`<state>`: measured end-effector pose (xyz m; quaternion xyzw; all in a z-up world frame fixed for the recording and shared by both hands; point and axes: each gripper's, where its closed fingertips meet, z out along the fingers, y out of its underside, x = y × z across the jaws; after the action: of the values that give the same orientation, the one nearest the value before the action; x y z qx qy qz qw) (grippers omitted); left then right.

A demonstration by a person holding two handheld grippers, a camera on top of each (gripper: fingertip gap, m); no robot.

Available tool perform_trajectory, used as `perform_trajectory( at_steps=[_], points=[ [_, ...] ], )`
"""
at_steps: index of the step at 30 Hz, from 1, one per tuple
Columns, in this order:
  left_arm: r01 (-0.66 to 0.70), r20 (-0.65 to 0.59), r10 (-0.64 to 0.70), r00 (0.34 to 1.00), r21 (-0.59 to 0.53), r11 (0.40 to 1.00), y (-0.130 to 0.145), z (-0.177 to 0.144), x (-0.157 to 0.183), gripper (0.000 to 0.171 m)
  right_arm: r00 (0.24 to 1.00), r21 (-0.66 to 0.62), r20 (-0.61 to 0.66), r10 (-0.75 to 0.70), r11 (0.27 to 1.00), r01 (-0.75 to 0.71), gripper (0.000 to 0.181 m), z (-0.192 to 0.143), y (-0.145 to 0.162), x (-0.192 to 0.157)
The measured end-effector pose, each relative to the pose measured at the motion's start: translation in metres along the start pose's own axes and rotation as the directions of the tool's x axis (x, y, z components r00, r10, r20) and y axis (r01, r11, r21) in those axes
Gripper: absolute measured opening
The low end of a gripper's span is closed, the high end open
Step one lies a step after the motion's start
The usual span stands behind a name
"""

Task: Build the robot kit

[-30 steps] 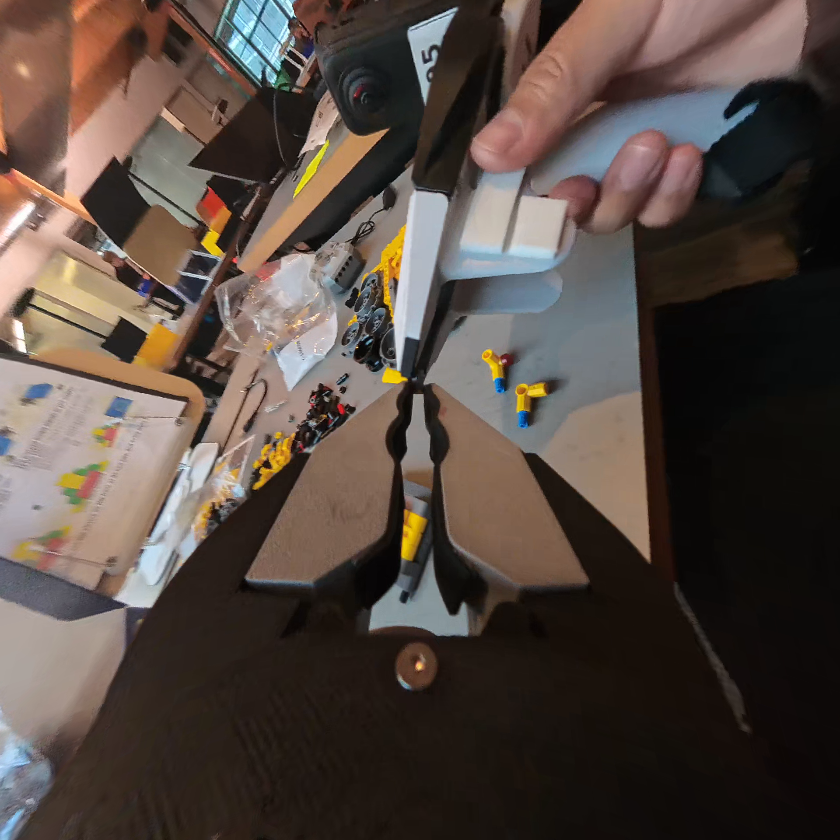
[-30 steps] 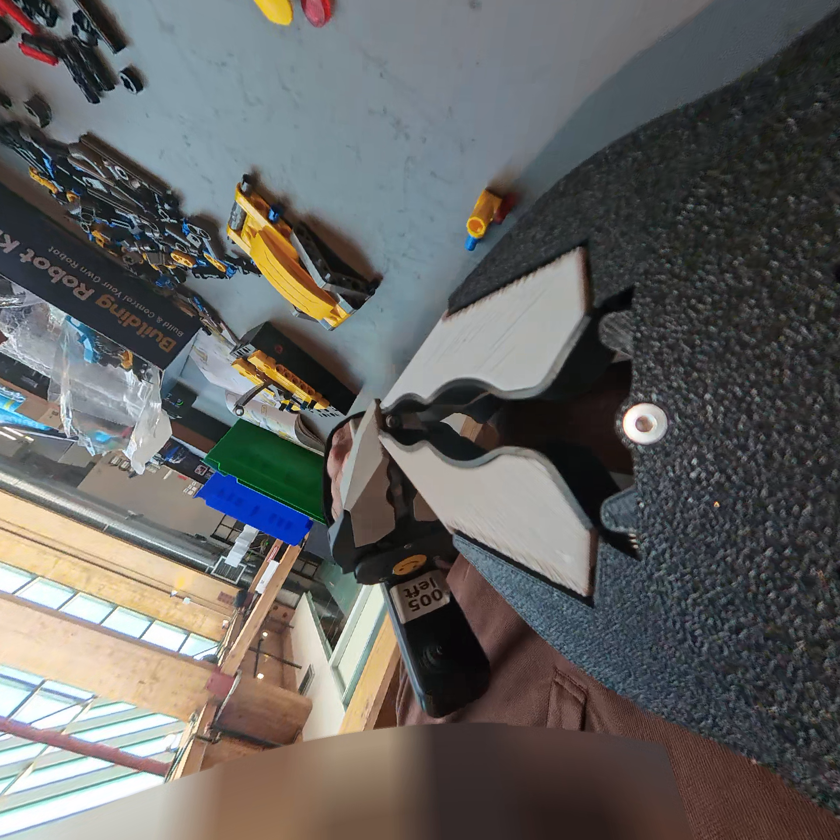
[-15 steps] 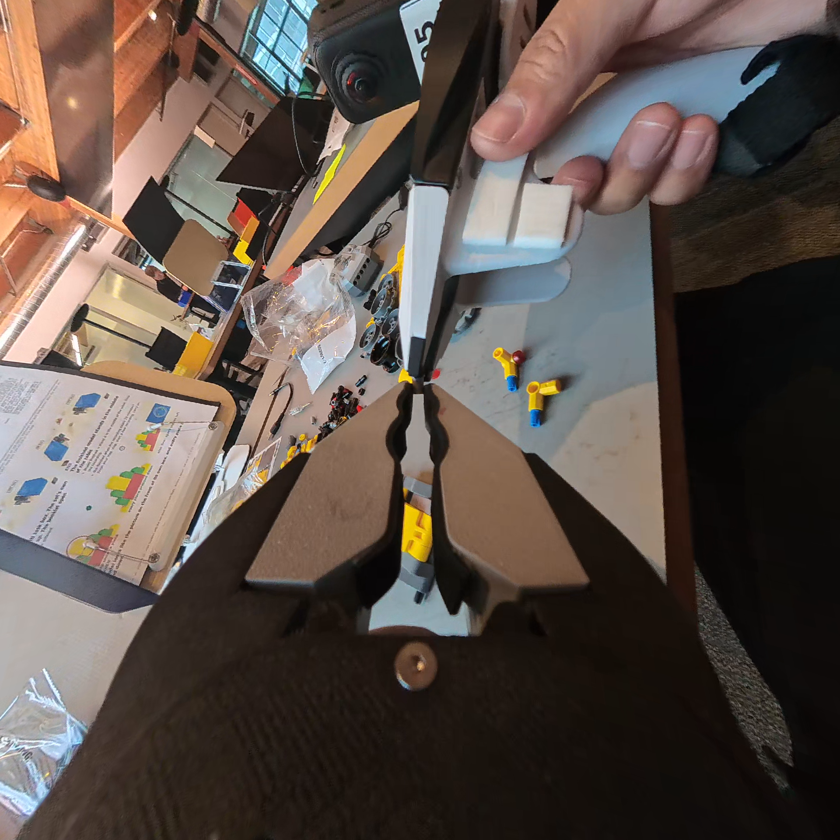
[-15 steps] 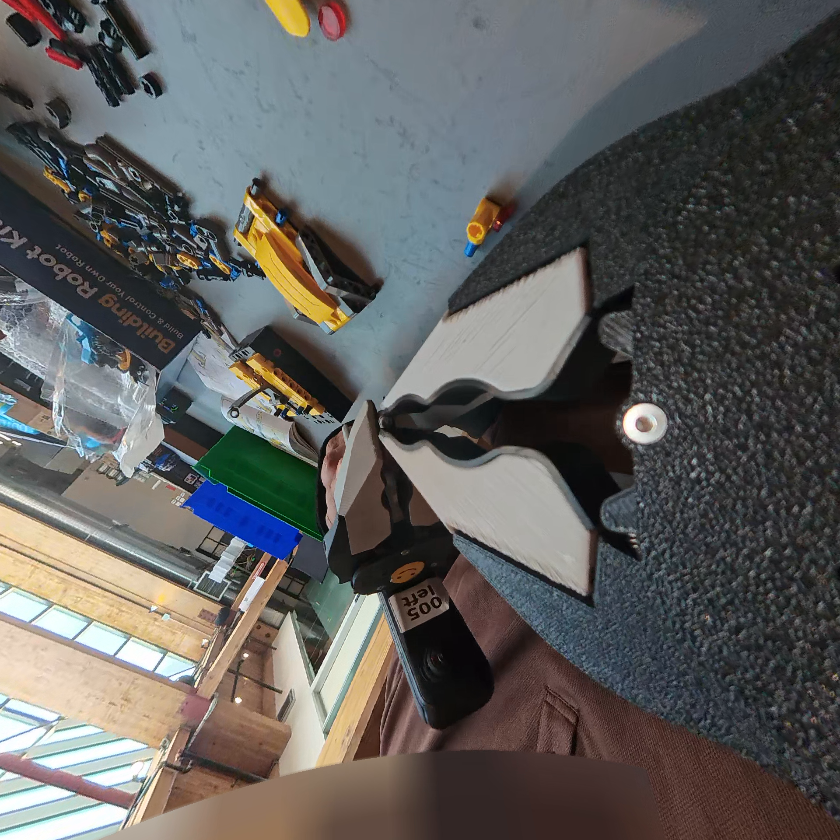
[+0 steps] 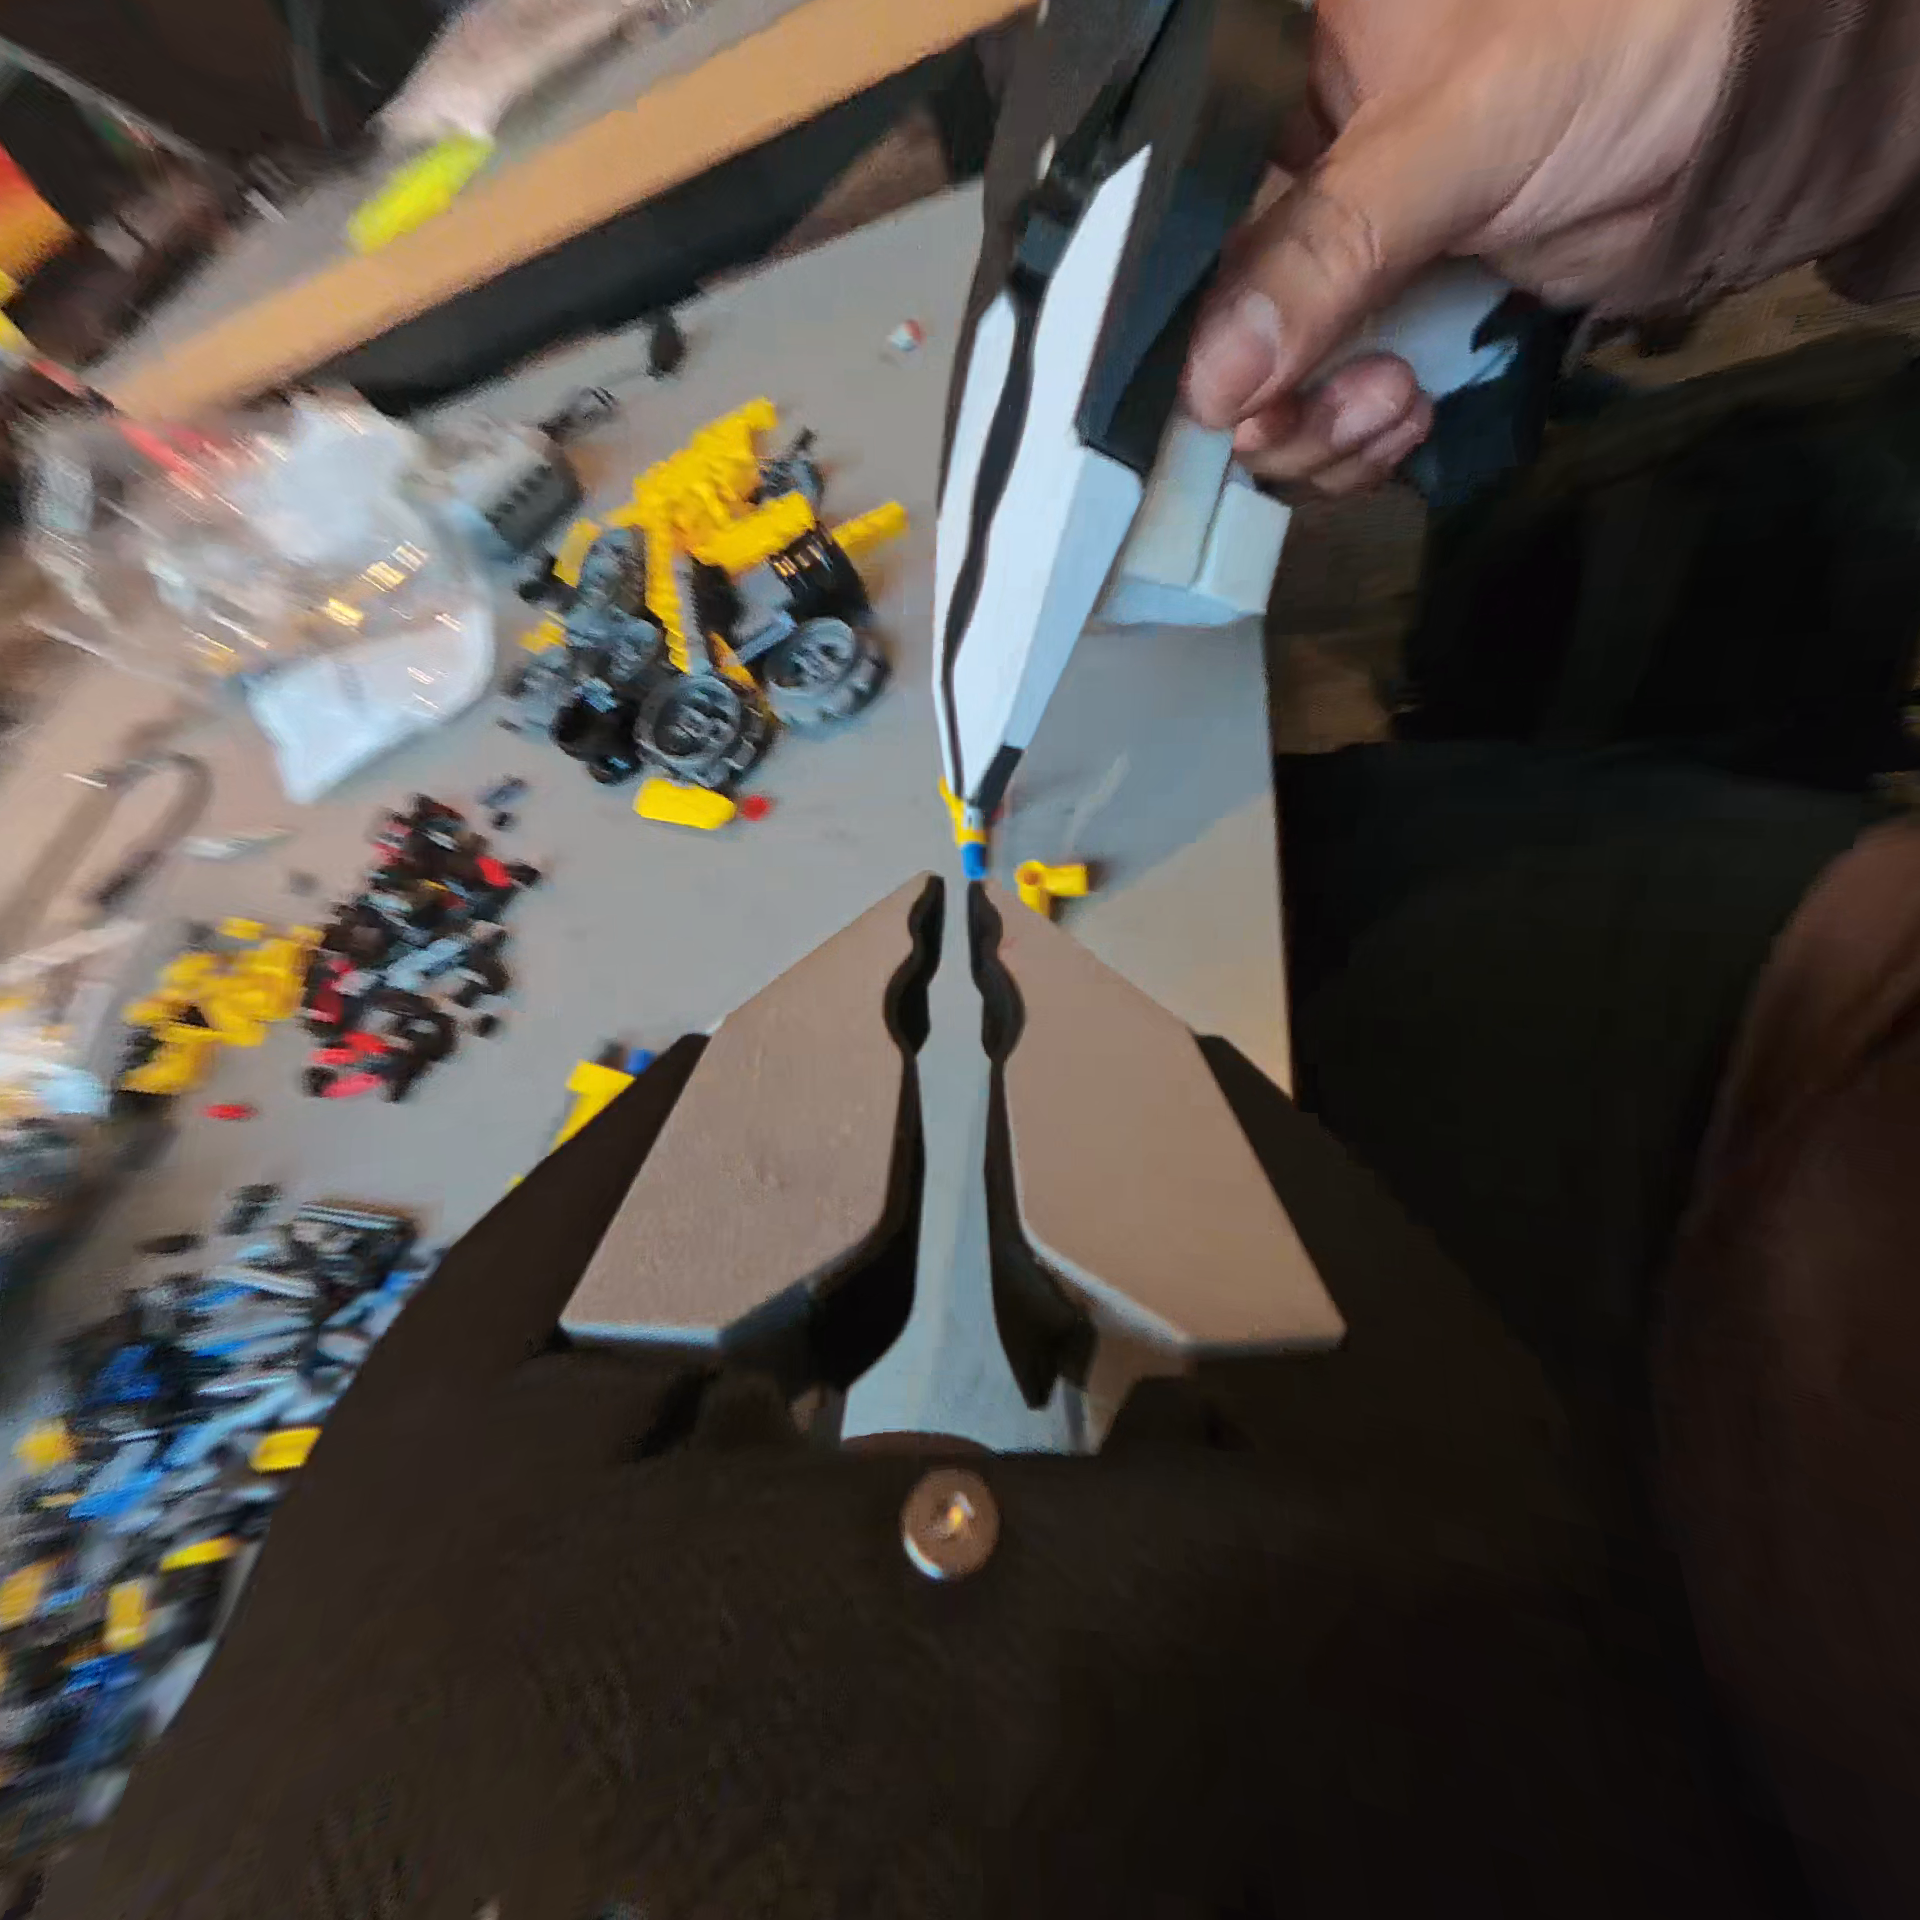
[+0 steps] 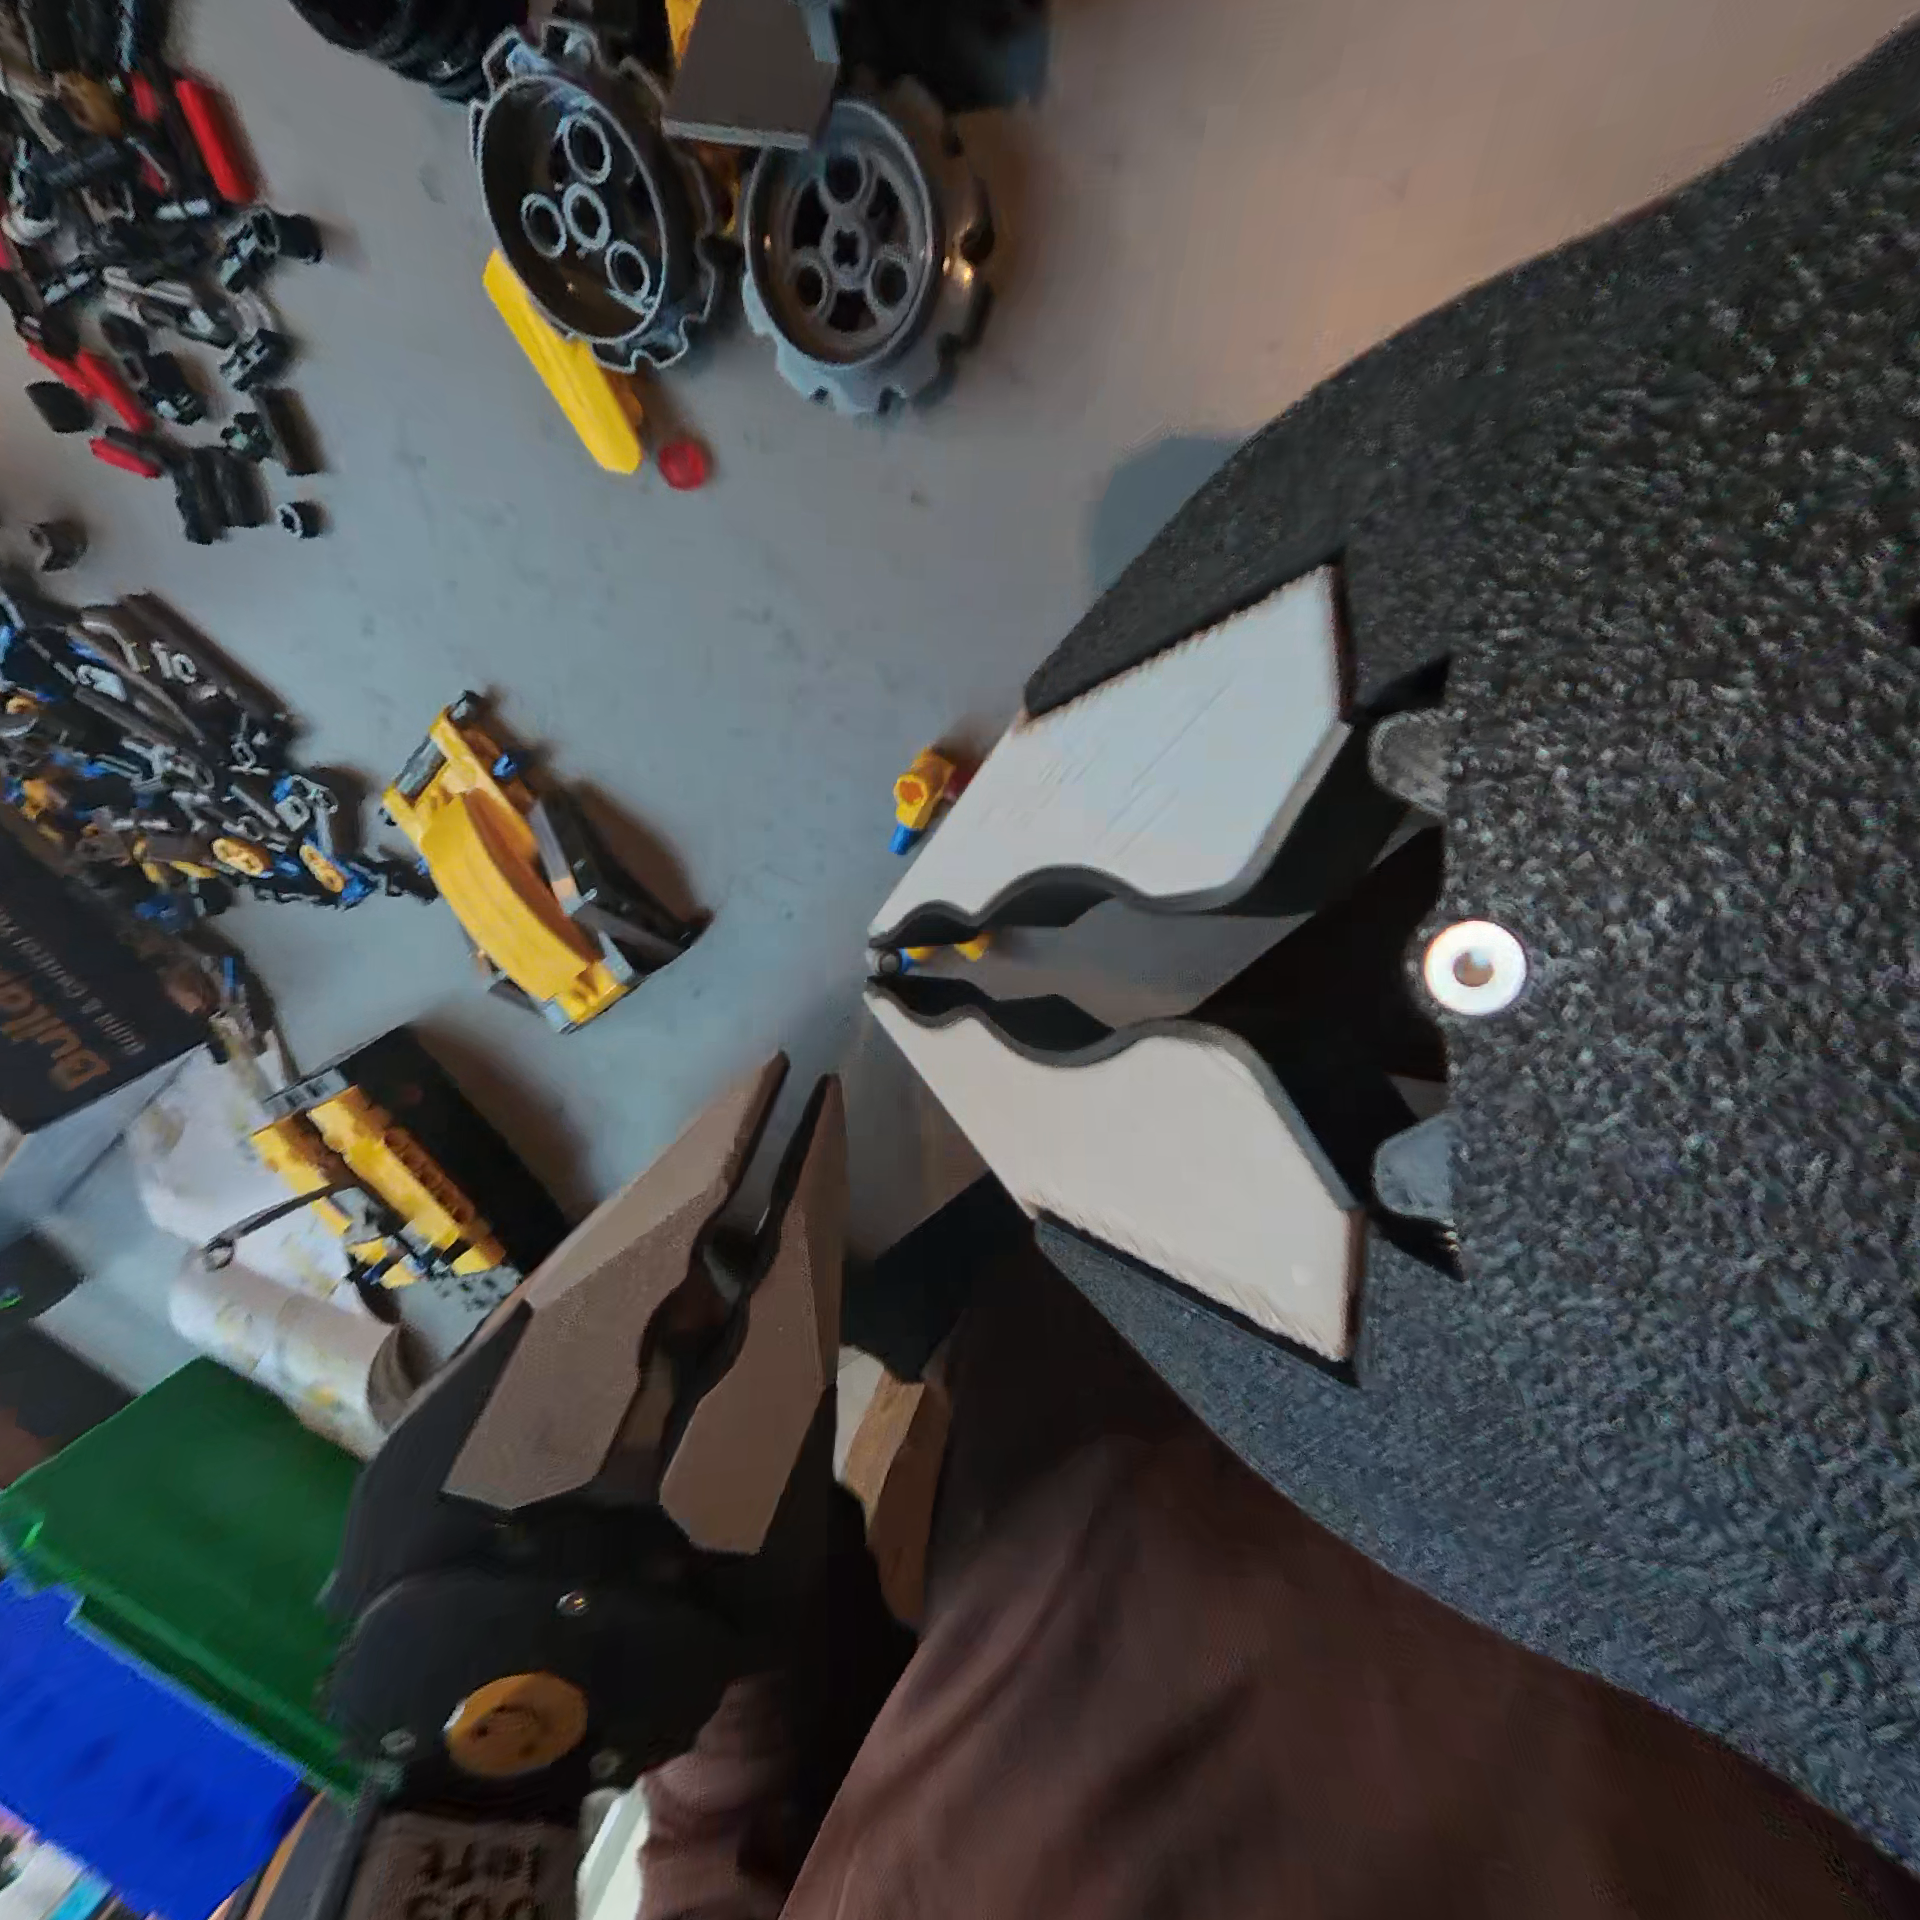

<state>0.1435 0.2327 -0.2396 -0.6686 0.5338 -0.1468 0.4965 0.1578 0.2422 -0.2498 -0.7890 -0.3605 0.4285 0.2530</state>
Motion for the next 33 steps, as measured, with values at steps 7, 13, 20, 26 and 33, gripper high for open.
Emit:
perform_trajectory(
  at_steps=[7, 13, 20, 26, 33],
  points=[
    [0.117, -0.153, -0.132, 0.979, -0.104, 0.988, 0.012, 0.014, 0.012, 0.01, 0.973, -0.154, -0.117, -0.198, 0.972, 0.179, 0.004, -0.002, 0.015, 0.004],
    [0.077, -0.198, -0.122, 0.973, -0.224, 0.972, 0.027, 0.027, 0.022, 0.008, 0.928, -0.275, -0.141, -0.344, 0.914, 0.297, 0.004, 0.0, 0.018, 0.006],
    [0.159, -0.251, -0.22, 0.943, -0.244, 0.957, 0.027, 0.031, 0.02, 0.001, 0.945, -0.329, -0.114, -0.307, 0.909, 0.255, 0.004, 0.002, 0.022, 0.01],
    [0.129, -0.228, -0.184, 0.956, -0.237, 0.963, 0.027, 0.031, 0.02, 0.001, 0.944, -0.375, -0.116, -0.308, 0.894, 0.246, 0.004, 0.003, 0.022, 0.009],
    [0.116, -0.226, -0.169, 0.959, -0.232, 0.966, 0.027, 0.031, 0.02, 0.001, 0.947, -0.405, -0.111, -0.303, 0.883, 0.235, 0.004, 0.006, 0.018, 0.009]
  ],
)
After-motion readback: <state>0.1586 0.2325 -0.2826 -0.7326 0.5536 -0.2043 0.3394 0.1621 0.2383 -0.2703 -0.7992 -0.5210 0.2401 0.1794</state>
